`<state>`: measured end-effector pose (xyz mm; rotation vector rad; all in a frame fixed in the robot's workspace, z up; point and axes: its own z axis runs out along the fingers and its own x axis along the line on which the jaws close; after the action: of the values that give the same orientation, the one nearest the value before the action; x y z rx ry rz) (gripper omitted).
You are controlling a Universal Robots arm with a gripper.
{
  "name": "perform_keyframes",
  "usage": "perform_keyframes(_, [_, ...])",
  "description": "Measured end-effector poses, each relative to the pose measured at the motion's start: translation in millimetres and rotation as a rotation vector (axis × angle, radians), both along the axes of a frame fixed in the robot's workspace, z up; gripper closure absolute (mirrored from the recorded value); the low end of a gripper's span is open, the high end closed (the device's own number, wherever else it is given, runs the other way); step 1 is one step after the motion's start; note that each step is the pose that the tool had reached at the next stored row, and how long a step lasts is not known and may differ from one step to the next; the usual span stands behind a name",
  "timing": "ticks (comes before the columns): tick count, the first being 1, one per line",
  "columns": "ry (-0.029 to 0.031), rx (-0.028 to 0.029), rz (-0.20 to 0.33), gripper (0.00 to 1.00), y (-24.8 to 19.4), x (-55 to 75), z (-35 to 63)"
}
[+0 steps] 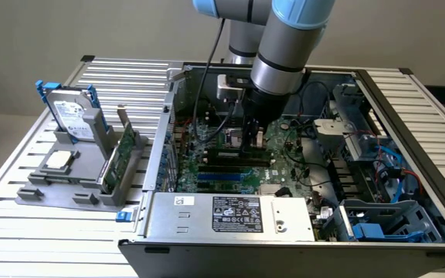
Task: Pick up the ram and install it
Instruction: 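Insert the ram into the slot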
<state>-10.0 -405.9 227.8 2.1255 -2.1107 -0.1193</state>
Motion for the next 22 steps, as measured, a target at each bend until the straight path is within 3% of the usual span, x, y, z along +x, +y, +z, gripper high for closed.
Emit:
perform_keyframes(5, [-0.0012, 0.0004, -0.001, 0.86, 0.1, 0.0, 1.1])
perform_keyframes(7, [-0.0076, 0.0001, -0.002, 0.86, 0.0, 0.0, 1.1])
perform_keyframes(11, [-0.0289, 0.0003, -0.002, 0.86, 0.0, -0.2, 0.8])
perform_keyframes(22, [-0.0354, -0.0010, -0.004, 0.86, 0.0, -4.9, -1.5])
